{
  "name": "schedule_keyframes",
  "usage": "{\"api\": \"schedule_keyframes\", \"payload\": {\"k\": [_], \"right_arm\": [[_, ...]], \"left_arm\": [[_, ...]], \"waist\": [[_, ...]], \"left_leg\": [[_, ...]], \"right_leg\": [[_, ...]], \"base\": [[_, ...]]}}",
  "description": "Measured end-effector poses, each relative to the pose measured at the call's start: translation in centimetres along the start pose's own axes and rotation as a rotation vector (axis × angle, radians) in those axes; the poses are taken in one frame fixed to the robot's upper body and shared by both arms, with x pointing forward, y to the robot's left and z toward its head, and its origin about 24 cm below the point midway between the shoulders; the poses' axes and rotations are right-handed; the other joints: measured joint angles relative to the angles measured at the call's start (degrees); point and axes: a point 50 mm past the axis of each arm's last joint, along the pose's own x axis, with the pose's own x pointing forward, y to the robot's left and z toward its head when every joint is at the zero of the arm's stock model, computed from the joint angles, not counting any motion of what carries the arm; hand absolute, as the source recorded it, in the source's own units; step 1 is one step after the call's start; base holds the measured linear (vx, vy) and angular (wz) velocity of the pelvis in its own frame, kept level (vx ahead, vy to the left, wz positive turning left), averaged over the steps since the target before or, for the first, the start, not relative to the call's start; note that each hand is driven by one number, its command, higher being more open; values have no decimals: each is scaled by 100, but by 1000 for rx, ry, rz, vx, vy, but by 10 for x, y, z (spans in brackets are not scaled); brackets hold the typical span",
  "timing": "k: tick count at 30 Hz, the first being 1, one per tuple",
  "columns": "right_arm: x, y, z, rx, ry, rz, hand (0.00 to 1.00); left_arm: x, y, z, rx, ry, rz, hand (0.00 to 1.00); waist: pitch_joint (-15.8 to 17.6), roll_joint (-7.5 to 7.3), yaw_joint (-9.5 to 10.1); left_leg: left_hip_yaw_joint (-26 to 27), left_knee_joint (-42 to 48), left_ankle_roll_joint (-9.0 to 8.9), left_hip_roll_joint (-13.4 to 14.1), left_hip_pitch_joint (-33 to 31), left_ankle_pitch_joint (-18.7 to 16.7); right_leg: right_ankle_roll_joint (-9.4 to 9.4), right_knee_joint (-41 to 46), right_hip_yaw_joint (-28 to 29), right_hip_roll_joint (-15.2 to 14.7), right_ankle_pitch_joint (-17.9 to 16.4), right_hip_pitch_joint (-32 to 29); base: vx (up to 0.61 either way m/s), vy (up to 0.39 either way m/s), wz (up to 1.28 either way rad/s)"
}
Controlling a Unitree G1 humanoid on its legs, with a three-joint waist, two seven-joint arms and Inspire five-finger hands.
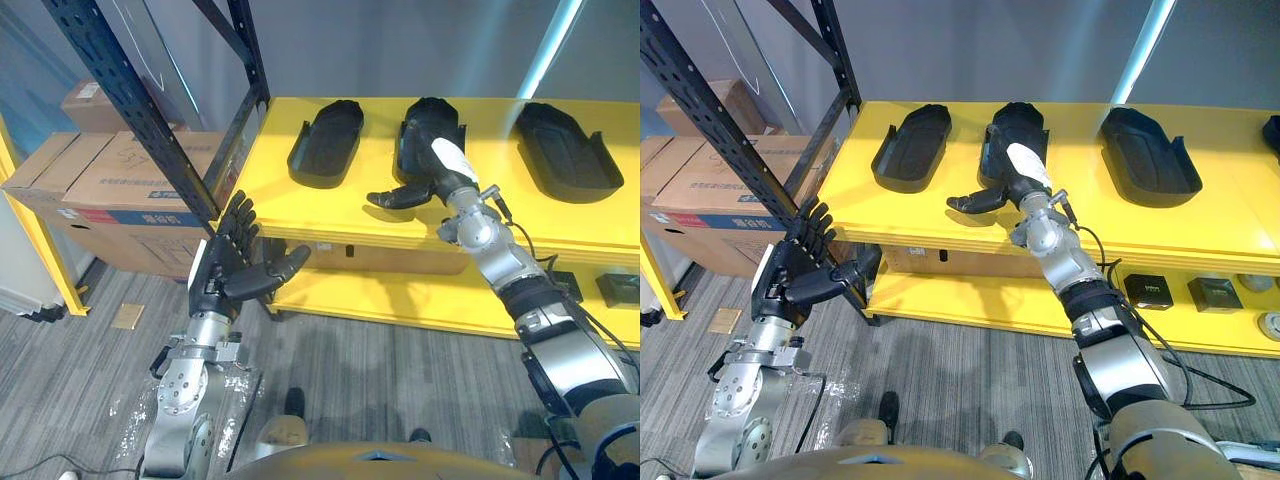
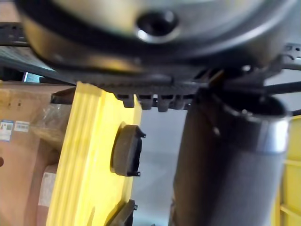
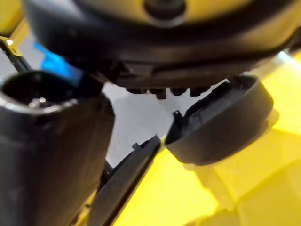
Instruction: Walk over and take three plastic housings, then place them on the shelf
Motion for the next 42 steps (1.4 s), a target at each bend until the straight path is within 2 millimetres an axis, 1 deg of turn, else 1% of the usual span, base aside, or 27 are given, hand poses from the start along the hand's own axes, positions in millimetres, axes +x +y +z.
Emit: {"api": "schedule_keyframes", "payload": {"k": [6,9,13,20,24,36,42], "right_arm": [[5,-14,-12,58,114,-19,100],[7,-20,-12,73,125,-36,100],[11,-24,-7,76,116,-30,100],[11,-26,-9,85,137,-28,100],[11,-28,-10,89,138,-34,100],[11,-28,-9,82,136,-29,100],[11,-28,-9,82,133,-28,100]], "left_arm": [[-3,-3,-3,-12,11,3,100],[-3,-8,-6,-24,20,-8,100],[-3,-8,-7,-26,21,-5,100],[-2,-8,-8,-27,27,7,100],[-3,-8,-15,-29,54,13,100],[-3,-10,-15,-35,54,12,100],[-3,-11,-15,-44,52,18,100]], "waist": [[151,60,-3],[230,67,-10],[234,66,-19],[245,52,-11],[249,46,-17],[291,-12,-31],[293,-14,-40]], "left_leg": [[-7,-10,2,-36,-16,20],[-10,-19,-2,-21,-18,17],[18,-13,-1,-21,-17,29],[50,-13,-2,3,-12,27],[52,-5,-9,24,-4,21],[87,12,-8,-5,-9,22],[116,12,-8,-21,-12,22]], "right_leg": [[24,97,3,-57,-24,-53],[26,145,8,-47,-29,-91],[35,254,60,-69,-91,-164],[25,387,104,-71,-155,-241],[20,468,115,-64,-199,-267],[12,672,168,-129,-297,-396],[14,689,205,-147,-296,-429]], "base": [[0,0,0],[0,0,0],[7,-14,-5],[0,-5,-2],[0,0,0],[-2,-1,-1],[0,-2,-2]]}}
